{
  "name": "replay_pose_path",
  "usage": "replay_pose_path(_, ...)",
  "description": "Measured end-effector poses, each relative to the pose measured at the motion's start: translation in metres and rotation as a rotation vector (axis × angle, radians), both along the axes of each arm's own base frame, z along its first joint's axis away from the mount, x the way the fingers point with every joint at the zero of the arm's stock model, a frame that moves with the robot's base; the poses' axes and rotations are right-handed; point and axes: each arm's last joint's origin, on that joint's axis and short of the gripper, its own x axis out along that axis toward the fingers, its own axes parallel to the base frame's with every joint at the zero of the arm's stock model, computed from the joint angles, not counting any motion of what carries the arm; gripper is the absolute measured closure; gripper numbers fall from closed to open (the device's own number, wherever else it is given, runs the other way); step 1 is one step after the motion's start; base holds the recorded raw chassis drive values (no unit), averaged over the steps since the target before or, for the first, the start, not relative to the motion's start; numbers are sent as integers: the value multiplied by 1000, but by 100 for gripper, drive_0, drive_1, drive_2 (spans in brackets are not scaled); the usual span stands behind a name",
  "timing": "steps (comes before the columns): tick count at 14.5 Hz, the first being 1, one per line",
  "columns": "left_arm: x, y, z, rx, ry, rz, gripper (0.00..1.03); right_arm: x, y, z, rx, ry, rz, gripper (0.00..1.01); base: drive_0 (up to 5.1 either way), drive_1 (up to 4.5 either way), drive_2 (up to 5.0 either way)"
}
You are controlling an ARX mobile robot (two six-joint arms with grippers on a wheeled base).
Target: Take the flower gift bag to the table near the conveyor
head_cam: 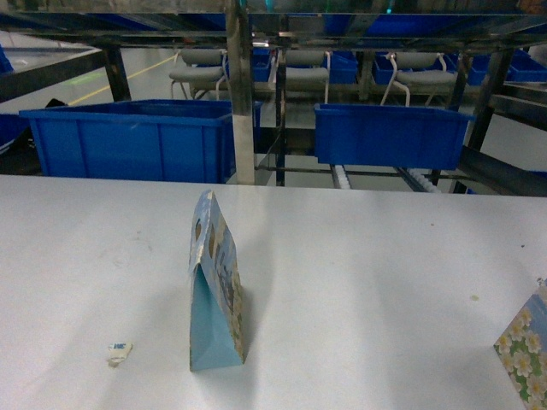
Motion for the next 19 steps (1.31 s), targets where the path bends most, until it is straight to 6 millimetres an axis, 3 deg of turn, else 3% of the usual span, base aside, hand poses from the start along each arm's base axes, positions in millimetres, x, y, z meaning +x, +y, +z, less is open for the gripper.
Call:
replay_pose_path(6, -17, -1, -6, 2, -29, -8, 101, 0, 0, 0, 0, -1, 0, 99, 0, 0, 0)
replay_pose_path(19, -33, -1, -9, 2, -10, -8, 101, 0, 0, 0, 0, -1, 0, 99, 0, 0, 0)
